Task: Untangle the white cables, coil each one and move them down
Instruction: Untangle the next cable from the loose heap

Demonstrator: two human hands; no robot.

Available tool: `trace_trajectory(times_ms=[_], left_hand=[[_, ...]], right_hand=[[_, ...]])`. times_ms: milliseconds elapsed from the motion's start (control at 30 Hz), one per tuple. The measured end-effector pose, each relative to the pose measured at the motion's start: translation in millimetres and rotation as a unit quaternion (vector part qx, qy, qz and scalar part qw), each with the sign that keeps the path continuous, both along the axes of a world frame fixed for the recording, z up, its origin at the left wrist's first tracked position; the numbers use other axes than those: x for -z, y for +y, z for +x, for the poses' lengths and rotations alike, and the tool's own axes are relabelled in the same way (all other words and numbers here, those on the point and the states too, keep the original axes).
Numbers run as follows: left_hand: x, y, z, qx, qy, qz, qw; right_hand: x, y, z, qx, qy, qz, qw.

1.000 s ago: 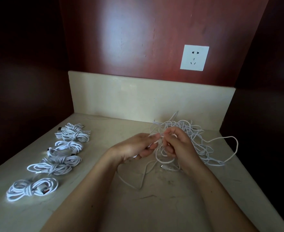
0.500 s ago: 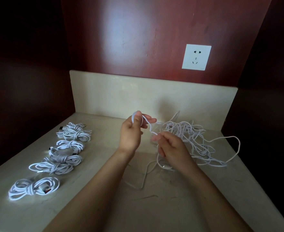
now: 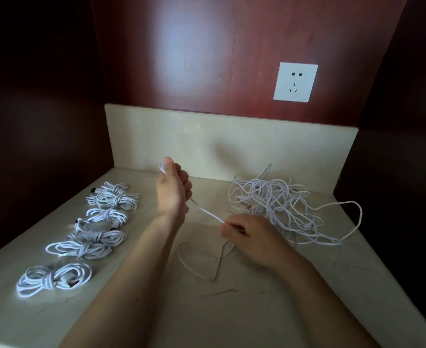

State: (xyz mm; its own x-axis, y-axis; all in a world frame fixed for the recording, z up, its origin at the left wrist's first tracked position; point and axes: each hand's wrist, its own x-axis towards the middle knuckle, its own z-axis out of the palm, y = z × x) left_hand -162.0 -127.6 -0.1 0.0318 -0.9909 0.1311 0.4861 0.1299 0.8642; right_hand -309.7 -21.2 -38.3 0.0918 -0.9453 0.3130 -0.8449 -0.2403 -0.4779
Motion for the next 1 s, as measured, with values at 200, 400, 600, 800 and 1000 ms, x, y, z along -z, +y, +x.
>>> trace_trajectory(times_ms=[200,400,600,800,1000], left_hand=[[37,-12,-6,-0.004,-0.38,-0.16,0.911],[23,15,-15,0.278,-0.459,-0.075,0.841],[15,32,-15,0.443,-0.389,-0.055,0.806],[13,37,-15,0.425,-0.389,-0.123,0.808],[15,31,-20,0.194,-0.352,-0.195,0.894]], right_hand=[[-11,7,4,-0.023,-0.017,-0.101,0.994],[-13,7,0,0.035,-0.01,-0.186,0.982],[-7,2,-10,0.119,-0.116,-0.188,0.968],[-2,-3,-15,0.087,-0.191,-0.182,0.961],[2,-5,-15,0.117,-0.157,-0.153,0.969]])
